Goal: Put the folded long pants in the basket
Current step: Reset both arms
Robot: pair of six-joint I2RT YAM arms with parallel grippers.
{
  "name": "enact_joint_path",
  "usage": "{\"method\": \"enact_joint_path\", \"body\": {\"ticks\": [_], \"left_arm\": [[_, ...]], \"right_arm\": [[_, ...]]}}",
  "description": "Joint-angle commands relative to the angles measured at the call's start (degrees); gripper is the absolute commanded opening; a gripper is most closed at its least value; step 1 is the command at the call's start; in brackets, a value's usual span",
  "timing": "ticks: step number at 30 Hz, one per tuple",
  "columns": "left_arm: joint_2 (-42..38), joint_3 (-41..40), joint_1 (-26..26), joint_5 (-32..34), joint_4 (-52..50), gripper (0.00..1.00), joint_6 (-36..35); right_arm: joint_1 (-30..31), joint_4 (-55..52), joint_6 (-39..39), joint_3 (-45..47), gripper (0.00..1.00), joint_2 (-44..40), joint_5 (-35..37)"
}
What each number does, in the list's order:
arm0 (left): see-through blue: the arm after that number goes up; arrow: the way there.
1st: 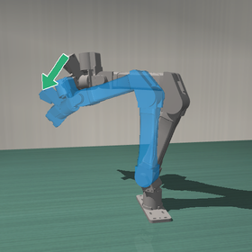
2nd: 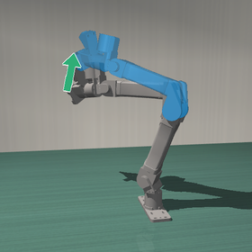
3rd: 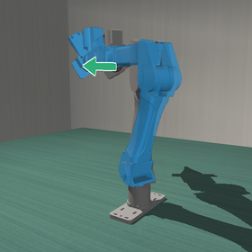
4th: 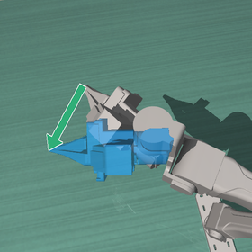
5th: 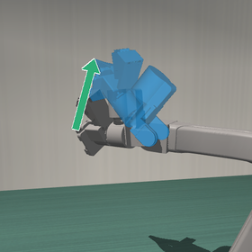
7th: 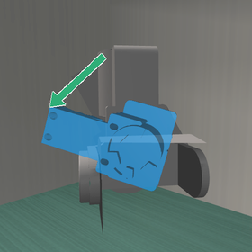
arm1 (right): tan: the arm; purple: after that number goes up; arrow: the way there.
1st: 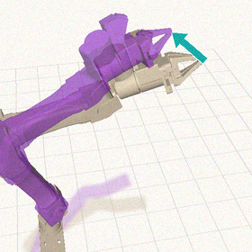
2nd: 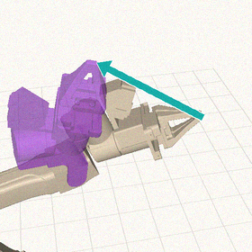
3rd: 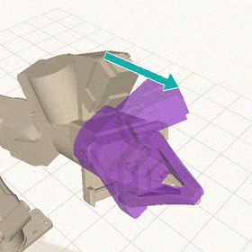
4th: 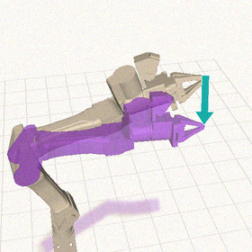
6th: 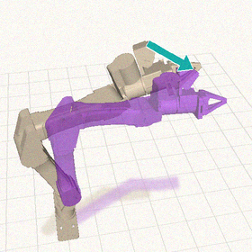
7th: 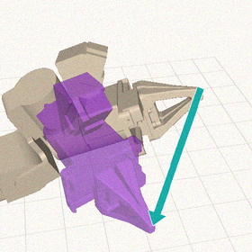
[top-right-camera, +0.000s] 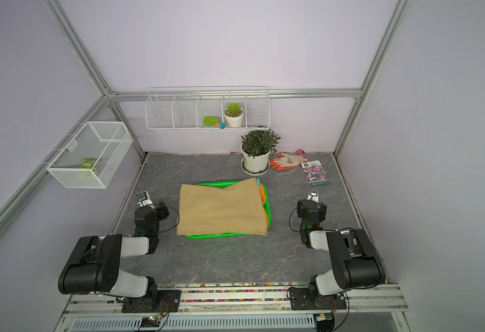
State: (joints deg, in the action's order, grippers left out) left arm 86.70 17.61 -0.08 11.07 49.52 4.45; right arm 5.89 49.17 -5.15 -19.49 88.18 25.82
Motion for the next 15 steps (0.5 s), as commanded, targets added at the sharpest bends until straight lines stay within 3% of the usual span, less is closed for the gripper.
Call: {"method": "enact_joint_path", "body": {"ticks": [1,2,3,4,5,6,7,10,15], "left_arm": [[0.00,2.84,0.05,-7.24,2.76,0.80,-2.56],[1.26,1.81,0.08,-7.21,7.14,0.83,-3.10],[1.36,1.80,0.08,-7.15,7.53,0.97,-3.04],[0.61,2.71,0.08,-6.93,4.93,1.00,-2.88],[-0.60,4.04,0.08,-6.76,0.15,1.00,-1.95],[-0.21,3.46,0.08,-6.69,1.43,1.00,-2.09],[0.43,2.75,0.08,-6.91,4.06,1.00,-2.58],[-0.42,3.66,0.08,-6.69,0.87,1.00,-1.90],[-0.19,3.60,0.08,-6.47,1.43,1.00,-1.88]], "right_arm": [[-0.75,-1.76,0.78,-2.26,0.79,-1.59,-5.71],[-2.14,-1.24,0.62,-3.10,0.79,-0.73,-7.75],[-2.43,3.28,0.98,-1.69,0.79,0.52,-8.74],[-2.42,5.90,1.45,-1.27,0.84,1.58,-8.77],[-2.45,3.68,1.20,-1.55,0.86,0.91,-8.75],[-2.45,0.51,0.66,-2.34,0.99,0.04,-8.75],[-2.45,-3.30,0.61,-3.39,0.99,-1.37,-8.77],[-2.22,1.44,1.75,-2.12,0.99,-0.05,-9.04],[-2.10,-1.47,1.52,-2.89,0.99,-0.94,-8.74]]}}
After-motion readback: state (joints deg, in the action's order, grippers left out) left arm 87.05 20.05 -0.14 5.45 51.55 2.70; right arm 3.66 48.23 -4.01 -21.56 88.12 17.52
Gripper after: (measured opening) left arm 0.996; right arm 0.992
